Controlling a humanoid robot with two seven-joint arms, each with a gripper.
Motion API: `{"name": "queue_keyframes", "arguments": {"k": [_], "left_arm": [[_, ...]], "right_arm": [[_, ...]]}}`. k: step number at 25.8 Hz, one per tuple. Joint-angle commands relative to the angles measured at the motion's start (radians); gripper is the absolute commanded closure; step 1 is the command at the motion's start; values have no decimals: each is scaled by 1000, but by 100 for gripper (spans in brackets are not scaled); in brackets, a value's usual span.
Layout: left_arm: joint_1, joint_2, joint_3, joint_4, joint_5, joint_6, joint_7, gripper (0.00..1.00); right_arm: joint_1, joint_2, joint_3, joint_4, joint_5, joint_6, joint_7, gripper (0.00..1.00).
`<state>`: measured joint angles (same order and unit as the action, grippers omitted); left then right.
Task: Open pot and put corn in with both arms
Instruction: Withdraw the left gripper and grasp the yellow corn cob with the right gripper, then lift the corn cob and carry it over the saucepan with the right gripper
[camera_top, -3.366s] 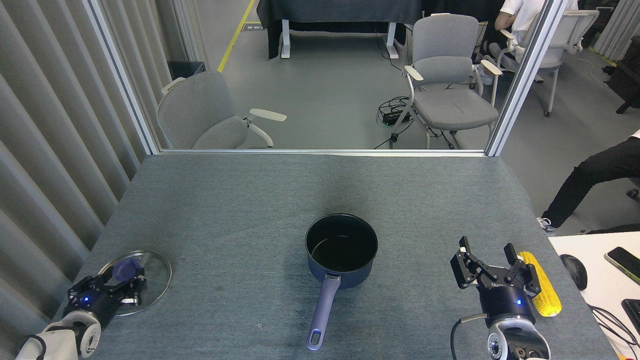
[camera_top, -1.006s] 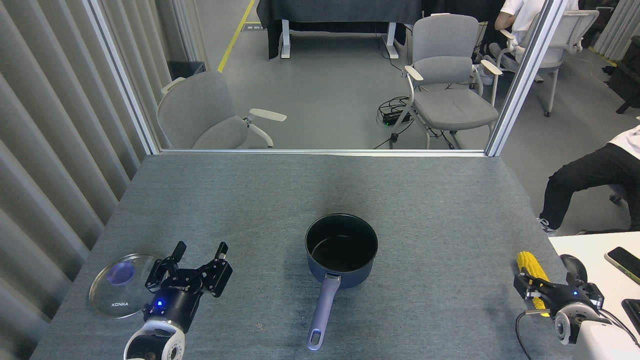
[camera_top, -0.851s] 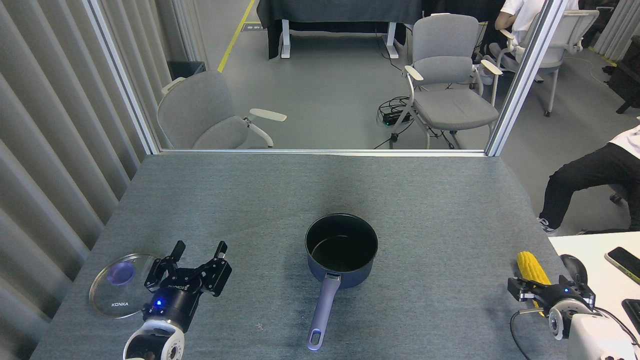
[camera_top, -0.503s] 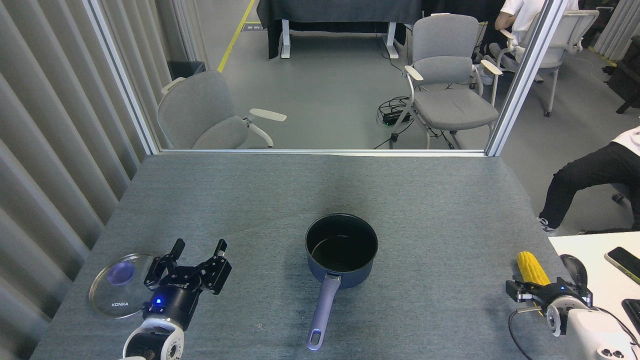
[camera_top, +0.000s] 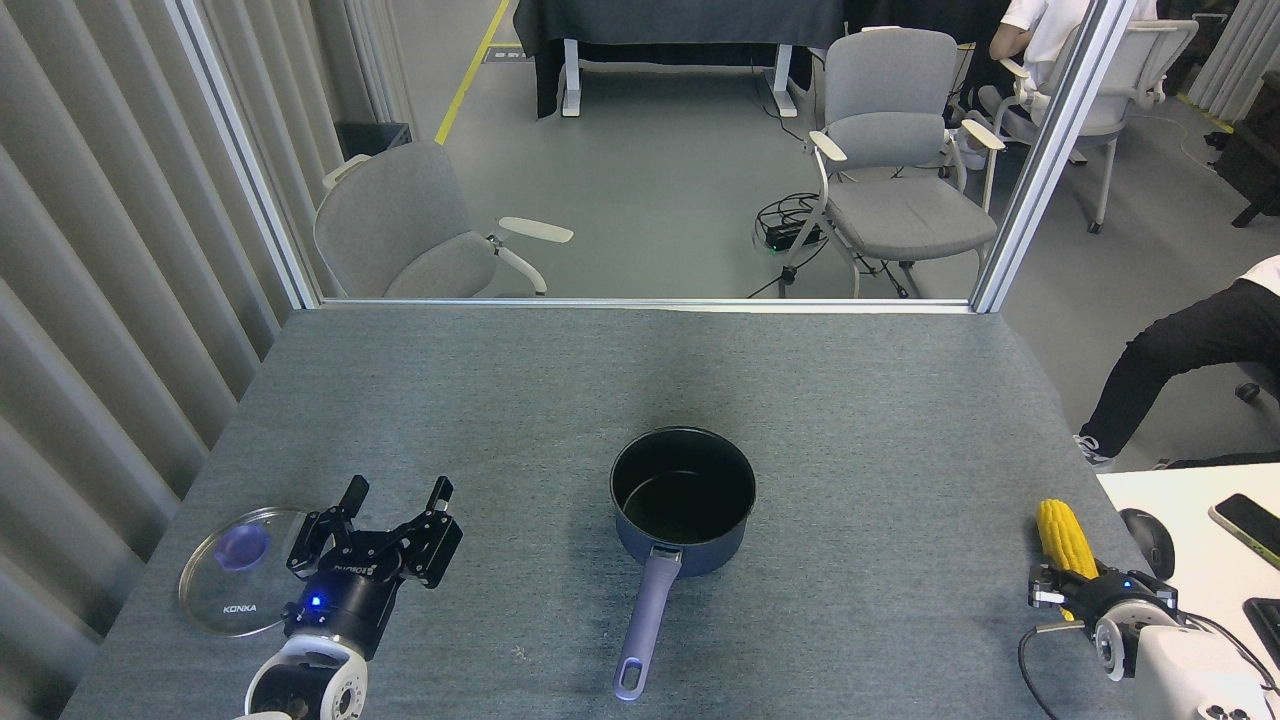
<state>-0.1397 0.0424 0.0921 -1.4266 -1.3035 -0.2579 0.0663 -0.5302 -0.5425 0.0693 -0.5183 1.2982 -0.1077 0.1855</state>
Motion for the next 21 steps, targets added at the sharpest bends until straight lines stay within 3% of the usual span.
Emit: {"name": "queue_keyframes", "arguments": {"k": [1,4,8,12,17,21], "left_arm": [[0,2,0,0,0,-3,0,2],[-1,2,0,0,0,-6,0,2],[-4,4,0,0,1,-4,0,2],[3,5,0,0,0,-7,0,2],[3,4,0,0,0,-6,0,2],[6,4,0,2,0,-4,1,2]], "right_arm": [[-5,-1,-3,-12,-53,-4,-9,84],[-7,1,-5,-26,-106,-27,-9,91],[-4,6,-5,-98,-119,-83,-11,94],[13,29,-3,-267,-119,-86,28,97],[-8,150,-5,-402,-117,-44,224,99],[-22,228,9,-557,-108,66,285,100]]}}
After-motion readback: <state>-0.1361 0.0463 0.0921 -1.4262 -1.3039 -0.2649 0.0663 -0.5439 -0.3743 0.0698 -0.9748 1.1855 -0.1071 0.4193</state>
